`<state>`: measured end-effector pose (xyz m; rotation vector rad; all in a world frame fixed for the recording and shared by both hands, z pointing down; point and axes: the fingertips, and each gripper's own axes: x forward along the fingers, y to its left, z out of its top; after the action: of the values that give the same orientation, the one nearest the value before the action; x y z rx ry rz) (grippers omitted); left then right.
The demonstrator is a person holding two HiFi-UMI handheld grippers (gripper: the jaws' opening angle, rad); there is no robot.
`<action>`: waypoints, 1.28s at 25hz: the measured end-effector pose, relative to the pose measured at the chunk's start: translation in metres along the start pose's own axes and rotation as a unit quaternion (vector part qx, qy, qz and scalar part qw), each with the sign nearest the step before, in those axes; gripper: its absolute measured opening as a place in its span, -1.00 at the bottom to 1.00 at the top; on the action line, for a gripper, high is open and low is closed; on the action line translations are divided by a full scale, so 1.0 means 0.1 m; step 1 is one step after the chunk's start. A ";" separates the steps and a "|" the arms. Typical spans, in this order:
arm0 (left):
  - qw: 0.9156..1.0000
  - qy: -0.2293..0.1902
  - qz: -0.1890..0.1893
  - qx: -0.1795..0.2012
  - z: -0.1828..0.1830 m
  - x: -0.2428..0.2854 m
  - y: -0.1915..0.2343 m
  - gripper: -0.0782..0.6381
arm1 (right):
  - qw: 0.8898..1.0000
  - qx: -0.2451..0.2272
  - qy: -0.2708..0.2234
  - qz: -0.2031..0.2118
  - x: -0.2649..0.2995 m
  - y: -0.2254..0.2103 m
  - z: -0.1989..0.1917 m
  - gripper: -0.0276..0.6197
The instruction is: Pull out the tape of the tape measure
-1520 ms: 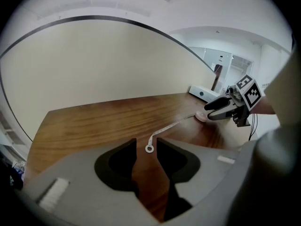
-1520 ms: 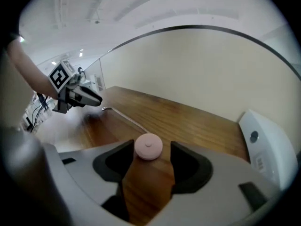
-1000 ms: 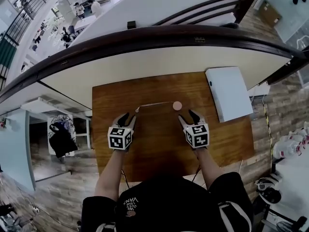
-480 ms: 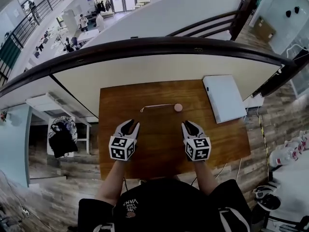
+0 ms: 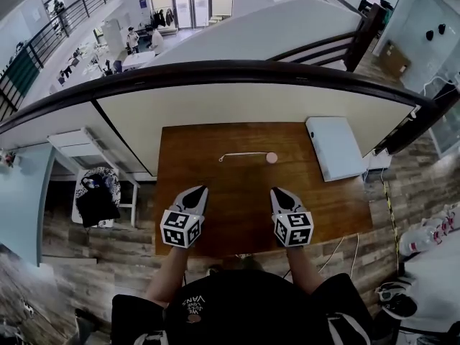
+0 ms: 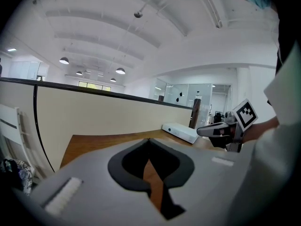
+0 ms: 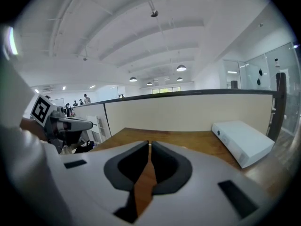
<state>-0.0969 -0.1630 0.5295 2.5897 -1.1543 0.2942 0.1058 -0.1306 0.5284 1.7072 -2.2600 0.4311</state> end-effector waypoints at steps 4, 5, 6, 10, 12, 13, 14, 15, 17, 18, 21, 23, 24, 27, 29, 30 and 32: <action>1.000 -0.002 -0.007 0.004 -0.05 -0.25 -0.07 -0.75 | 1.000 0.002 -0.012 -0.006 -0.17 0.17 0.02 -0.84; 1.000 -0.004 -0.008 0.004 -0.06 -0.31 -0.09 -0.75 | 1.000 0.002 -0.014 -0.007 -0.22 0.21 0.02 -0.84; 1.000 -0.004 -0.009 0.005 -0.08 -0.37 -0.10 -0.75 | 1.000 0.003 -0.016 -0.009 -0.26 0.25 0.01 -0.84; 1.000 0.002 -0.018 0.013 -0.18 -0.54 -0.18 -0.75 | 1.000 0.004 -0.015 -0.012 -0.40 0.39 -0.06 -0.85; 1.000 0.003 -0.023 0.014 -0.22 -0.60 -0.20 -0.75 | 1.000 0.004 -0.014 -0.013 -0.45 0.46 -0.11 -0.85; 1.000 0.003 -0.026 0.014 -0.25 -0.63 -0.22 -0.75 | 1.000 0.004 -0.014 -0.013 -0.47 0.49 -0.12 -0.85; 1.000 0.004 -0.028 0.014 -0.27 -0.65 -0.24 -0.75 | 1.000 0.005 -0.014 -0.014 -0.49 0.53 -0.14 -0.86; 0.999 0.004 -0.031 0.015 -0.28 -0.67 -0.25 -0.75 | 1.000 0.005 -0.015 -0.014 -0.52 0.55 -0.15 -0.86; 0.999 0.003 -0.037 0.015 -0.31 -0.72 -0.29 -0.75 | 1.000 0.006 -0.014 -0.015 -0.56 0.61 -0.18 -0.86; 0.999 0.001 -0.039 0.016 -0.32 -0.75 -0.31 -0.75 | 1.000 0.007 -0.014 -0.015 -0.59 0.63 -0.20 -0.86; 0.999 -0.002 -0.044 0.017 -0.34 -0.82 -0.37 -0.75 | 1.000 0.007 -0.013 -0.015 -0.66 0.71 -0.25 -0.87; 0.999 -0.002 -0.047 0.018 -0.36 -0.85 -0.40 -0.75 | 1.000 0.006 -0.011 -0.015 -0.71 0.75 -0.28 -0.88; 0.999 -0.002 -0.048 0.018 -0.38 -0.87 -0.41 -0.75 | 1.000 0.004 -0.011 -0.015 -0.72 0.77 -0.30 -0.88; 0.999 -0.004 -0.050 0.017 -0.43 -0.92 -0.41 -0.75 | 1.000 0.003 -0.012 -0.019 -0.75 0.82 -0.35 -0.88; 0.999 -0.005 -0.051 0.018 -0.45 -0.96 -0.42 -0.75 | 1.000 0.004 -0.014 -0.021 -0.77 0.84 -0.36 -0.88; 0.999 -0.005 -0.051 0.018 -0.46 -0.98 -0.42 -0.75 | 1.000 0.004 -0.014 -0.022 -0.78 0.86 -0.36 -0.88; 0.999 -0.005 -0.050 0.019 -0.47 -1.01 -0.42 -0.75 | 1.000 0.003 -0.014 -0.022 -0.79 0.88 -0.37 -0.88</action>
<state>-0.1348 -0.0503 0.5362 2.6734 -1.0279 0.2838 0.0434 -0.0229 0.5255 1.7736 -2.2382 0.4082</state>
